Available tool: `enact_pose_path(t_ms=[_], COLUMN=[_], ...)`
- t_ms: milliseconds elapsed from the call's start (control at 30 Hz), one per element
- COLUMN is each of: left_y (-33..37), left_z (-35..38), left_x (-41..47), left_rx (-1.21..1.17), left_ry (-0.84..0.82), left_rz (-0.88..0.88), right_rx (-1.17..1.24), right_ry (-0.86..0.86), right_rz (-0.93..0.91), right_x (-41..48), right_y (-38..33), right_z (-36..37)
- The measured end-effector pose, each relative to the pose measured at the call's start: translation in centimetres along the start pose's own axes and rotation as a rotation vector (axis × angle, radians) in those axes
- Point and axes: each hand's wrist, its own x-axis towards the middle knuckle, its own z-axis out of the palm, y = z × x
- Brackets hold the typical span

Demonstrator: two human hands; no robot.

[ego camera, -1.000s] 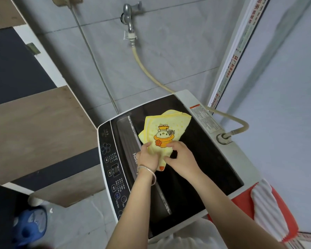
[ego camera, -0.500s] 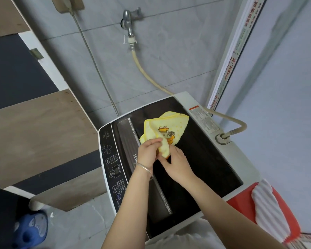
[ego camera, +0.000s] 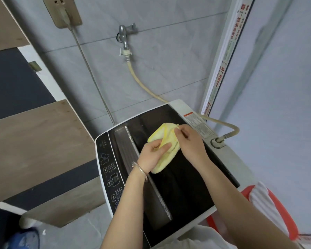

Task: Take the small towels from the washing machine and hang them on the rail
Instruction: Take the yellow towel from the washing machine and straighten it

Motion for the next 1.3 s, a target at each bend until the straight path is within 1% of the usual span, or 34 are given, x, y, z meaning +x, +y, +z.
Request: enact_pose_path(t_ms=[67, 167, 233, 367, 467, 567, 633, 667, 733, 800, 933, 1033, 1100, 1200, 1300], left_y=[1.3, 3.4, 4.7, 6.2, 6.4, 6.3, 6.3, 6.3, 6.5, 6.6, 6.5, 5.6, 5.1, 4.8, 4.5], left_z=[-0.2, -0.4, -0.4, -0.5, -0.7, -0.8, -1.1, -1.3, -1.7, -2.3, -3.6, -4.4, -4.8, -5.3, -5.7], left_x=[0.2, 0.6, 0.8, 0.9, 1.0, 0.7, 0.7, 0.7, 0.8, 0.8, 1.3, 1.7, 1.8, 1.5, 1.5], left_rx=[-0.061, -0.125, -0.125, -0.129, -0.132, -0.140, -0.132, -0.138, -0.165, -0.168, -0.198, -0.190, -0.216, -0.256, -0.242], left_ry=[-0.011, -0.031, -0.033, 0.037, 0.075, 0.116, 0.163, 0.183, 0.226, 0.299, 0.528, 0.684, 0.704, 0.656, 0.695], left_rz=[0.052, 0.113, 0.147, 0.191, 0.193, 0.180, 0.188, 0.193, 0.209, 0.242, 0.246, 0.189, 0.174, 0.206, 0.242], right_rx=[-0.007, -0.036, -0.009, 0.283, 0.367, 0.320, 0.150, 0.044, -0.114, -0.210, -0.140, -0.106, -0.051, 0.039, 0.171], right_ry=[0.009, -0.035, -0.059, -0.131, -0.211, -0.332, -0.392, -0.388, -0.312, -0.201, -0.029, 0.087, 0.147, 0.208, 0.258], right_rz=[-0.028, -0.064, -0.075, 0.023, 0.075, 0.127, 0.149, 0.164, 0.190, 0.194, 0.139, 0.092, 0.058, 0.037, 0.035], right_x=[0.2, 0.4, 0.4, -0.2, -0.3, -0.6, -0.7, -0.6, -0.3, 0.0, 0.6, 1.0, 1.3, 1.5, 1.7], right_y=[-0.7, -1.7, -2.0, -2.1, -0.8, 1.0, 2.1, 2.6, 3.1, 3.1, 3.2, 2.8, 2.2, 1.2, 0.3], right_z=[-0.5, -1.1, -1.4, -1.8, -1.5, -1.1, -0.7, -0.4, -0.1, -0.3, -1.6, -2.6, -3.3, -4.3, -5.2])
